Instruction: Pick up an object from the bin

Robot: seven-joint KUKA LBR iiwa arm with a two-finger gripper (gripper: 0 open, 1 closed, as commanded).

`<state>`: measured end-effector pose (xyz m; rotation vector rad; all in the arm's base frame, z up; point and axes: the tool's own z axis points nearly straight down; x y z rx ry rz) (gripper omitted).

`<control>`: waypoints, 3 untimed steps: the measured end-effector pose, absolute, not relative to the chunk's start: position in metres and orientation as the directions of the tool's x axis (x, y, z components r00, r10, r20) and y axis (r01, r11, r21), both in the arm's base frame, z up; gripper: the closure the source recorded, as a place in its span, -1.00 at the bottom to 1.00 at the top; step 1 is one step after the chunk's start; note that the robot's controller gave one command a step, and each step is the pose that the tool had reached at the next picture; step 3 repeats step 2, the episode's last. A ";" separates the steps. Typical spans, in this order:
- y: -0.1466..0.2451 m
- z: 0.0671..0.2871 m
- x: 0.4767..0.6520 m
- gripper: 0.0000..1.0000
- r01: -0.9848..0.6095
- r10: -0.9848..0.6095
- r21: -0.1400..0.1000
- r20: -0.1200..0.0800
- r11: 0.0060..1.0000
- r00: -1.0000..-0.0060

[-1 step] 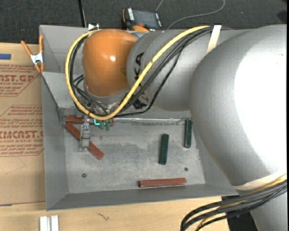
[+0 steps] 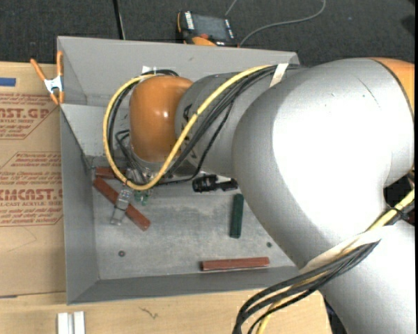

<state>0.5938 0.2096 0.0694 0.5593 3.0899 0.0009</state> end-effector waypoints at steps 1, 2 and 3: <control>0.210 0.071 0.595 1.00 0.350 0.350 0.003 -0.003 0.937 -0.937; 0.189 0.263 0.594 1.00 0.310 0.310 0.006 -0.008 0.951 -0.951; 0.189 0.263 0.594 1.00 0.310 0.310 0.006 -0.008 0.951 -0.951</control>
Offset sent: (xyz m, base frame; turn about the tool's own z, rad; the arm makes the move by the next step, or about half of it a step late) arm 0.0000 0.0000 0.0000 0.0000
